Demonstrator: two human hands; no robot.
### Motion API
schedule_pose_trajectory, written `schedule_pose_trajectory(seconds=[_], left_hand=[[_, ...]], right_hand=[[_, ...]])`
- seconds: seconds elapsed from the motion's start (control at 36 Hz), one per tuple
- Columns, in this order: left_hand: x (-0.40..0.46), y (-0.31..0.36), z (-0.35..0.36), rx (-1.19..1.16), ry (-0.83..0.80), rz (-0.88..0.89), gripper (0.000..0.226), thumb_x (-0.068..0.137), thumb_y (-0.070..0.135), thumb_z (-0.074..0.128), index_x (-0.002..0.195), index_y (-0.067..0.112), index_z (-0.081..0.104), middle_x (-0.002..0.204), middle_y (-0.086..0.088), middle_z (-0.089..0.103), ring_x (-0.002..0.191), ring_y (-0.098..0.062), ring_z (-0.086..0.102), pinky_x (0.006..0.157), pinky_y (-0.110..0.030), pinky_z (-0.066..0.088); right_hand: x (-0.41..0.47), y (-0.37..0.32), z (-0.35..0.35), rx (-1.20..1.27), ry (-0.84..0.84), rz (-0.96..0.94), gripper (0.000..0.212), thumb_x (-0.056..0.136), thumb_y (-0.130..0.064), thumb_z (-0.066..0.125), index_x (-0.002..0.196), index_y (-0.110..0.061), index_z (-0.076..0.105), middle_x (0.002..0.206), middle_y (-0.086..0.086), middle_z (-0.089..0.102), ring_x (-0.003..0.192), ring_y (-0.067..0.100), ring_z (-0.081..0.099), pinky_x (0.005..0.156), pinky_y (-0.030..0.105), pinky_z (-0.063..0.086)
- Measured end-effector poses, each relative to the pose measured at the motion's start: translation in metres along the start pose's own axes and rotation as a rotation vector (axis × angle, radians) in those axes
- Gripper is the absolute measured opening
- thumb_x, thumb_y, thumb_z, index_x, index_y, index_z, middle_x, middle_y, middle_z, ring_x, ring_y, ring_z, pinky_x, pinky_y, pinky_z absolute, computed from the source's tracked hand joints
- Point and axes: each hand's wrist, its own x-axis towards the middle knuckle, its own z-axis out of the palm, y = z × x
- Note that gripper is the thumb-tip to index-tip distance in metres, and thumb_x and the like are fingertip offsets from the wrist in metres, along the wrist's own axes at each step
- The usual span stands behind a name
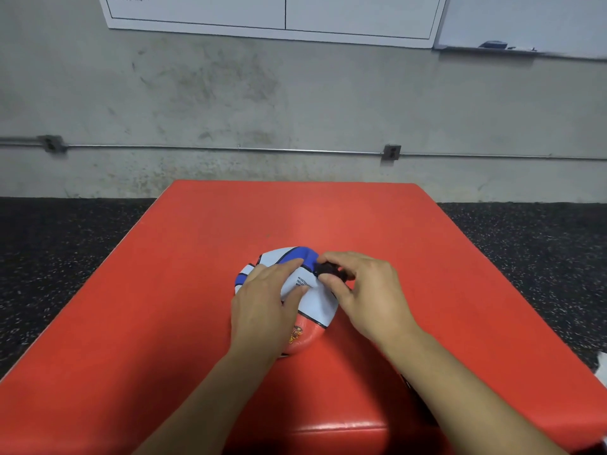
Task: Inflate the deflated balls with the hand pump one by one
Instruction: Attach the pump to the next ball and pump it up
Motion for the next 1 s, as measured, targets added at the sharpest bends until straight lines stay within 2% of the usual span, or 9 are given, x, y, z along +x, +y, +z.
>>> schedule_pose_trajectory(seconds=[0.08,0.14,0.31,0.47,0.72,0.83,0.92,0.94,1.0], left_hand=[[0.000,0.000,0.000,0.014,0.025,-0.009,0.035,0.094,0.029,0.075,0.129,0.031,0.072,0.096,0.026,0.060,0.103,-0.012,0.055,0.076,-0.031,0.034],[0.000,0.002,-0.001,0.013,0.029,-0.021,0.035,0.094,0.029,0.075,0.129,0.032,0.072,0.092,0.027,0.051,0.104,-0.012,0.056,0.075,-0.031,0.034],[0.001,0.002,0.002,-0.029,0.016,-0.036,0.035,0.094,0.028,0.075,0.129,0.032,0.073,0.112,0.014,0.072,0.111,-0.013,0.058,0.081,-0.026,0.032],[0.003,-0.001,0.002,-0.034,0.001,-0.065,0.036,0.094,0.033,0.074,0.130,0.033,0.072,0.110,0.010,0.068,0.108,-0.012,0.057,0.082,-0.026,0.032],[0.003,-0.003,0.004,-0.038,0.018,-0.044,0.037,0.094,0.031,0.075,0.131,0.030,0.072,0.111,0.010,0.070,0.109,-0.014,0.058,0.082,-0.027,0.034],[0.006,-0.003,0.001,-0.042,0.022,-0.028,0.037,0.094,0.027,0.075,0.131,0.030,0.072,0.090,0.031,0.052,0.109,-0.015,0.058,0.080,-0.030,0.037],[0.011,-0.006,-0.003,-0.031,0.055,-0.039,0.037,0.093,0.022,0.076,0.130,0.030,0.073,0.085,0.028,0.047,0.109,-0.021,0.060,0.078,-0.032,0.036],[0.013,-0.007,-0.005,-0.022,0.079,-0.049,0.038,0.093,0.021,0.077,0.129,0.029,0.074,0.085,0.025,0.048,0.108,-0.022,0.060,0.078,-0.032,0.036],[0.016,-0.011,-0.010,0.017,0.151,-0.016,0.039,0.089,0.018,0.080,0.127,0.027,0.075,0.091,0.021,0.061,0.107,-0.020,0.060,0.079,-0.032,0.038]], right_hand=[[-0.002,0.002,-0.002,0.114,-0.001,0.067,0.025,0.091,-0.019,0.078,0.112,-0.033,0.077,0.088,-0.028,0.070,0.087,0.003,0.068,0.081,0.021,0.053],[-0.004,0.003,-0.004,0.199,0.033,0.128,0.024,0.092,-0.021,0.079,0.113,-0.032,0.077,0.088,-0.023,0.073,0.087,0.003,0.071,0.083,0.023,0.055],[-0.006,0.002,-0.002,0.119,0.107,0.090,0.017,0.094,-0.028,0.072,0.110,-0.029,0.078,0.086,-0.018,0.074,0.083,0.004,0.070,0.081,0.031,0.056],[-0.003,0.001,0.004,0.069,0.072,0.040,0.020,0.094,-0.032,0.064,0.109,-0.028,0.077,0.084,-0.020,0.070,0.081,0.006,0.068,0.080,0.034,0.056],[0.000,0.006,0.014,0.036,0.043,0.010,0.018,0.094,-0.025,0.070,0.111,-0.029,0.076,0.088,-0.018,0.072,0.079,0.006,0.067,0.078,0.033,0.055],[0.001,0.006,0.004,0.232,-0.006,0.146,0.020,0.096,-0.023,0.075,0.114,-0.031,0.078,0.088,-0.017,0.076,0.084,0.005,0.071,0.080,0.025,0.055],[0.000,0.013,-0.003,0.249,0.038,0.258,0.028,0.096,-0.023,0.076,0.123,-0.026,0.076,0.094,-0.023,0.075,0.089,-0.008,0.069,0.081,0.009,0.049],[0.000,0.019,-0.006,0.175,0.042,0.287,0.028,0.095,-0.026,0.076,0.123,-0.026,0.076,0.095,-0.022,0.075,0.089,-0.006,0.069,0.081,0.011,0.049],[0.000,0.033,-0.014,-0.021,-0.058,0.356,0.029,0.093,-0.034,0.078,0.120,-0.026,0.076,0.099,-0.016,0.076,0.093,0.005,0.071,0.086,0.025,0.053]])
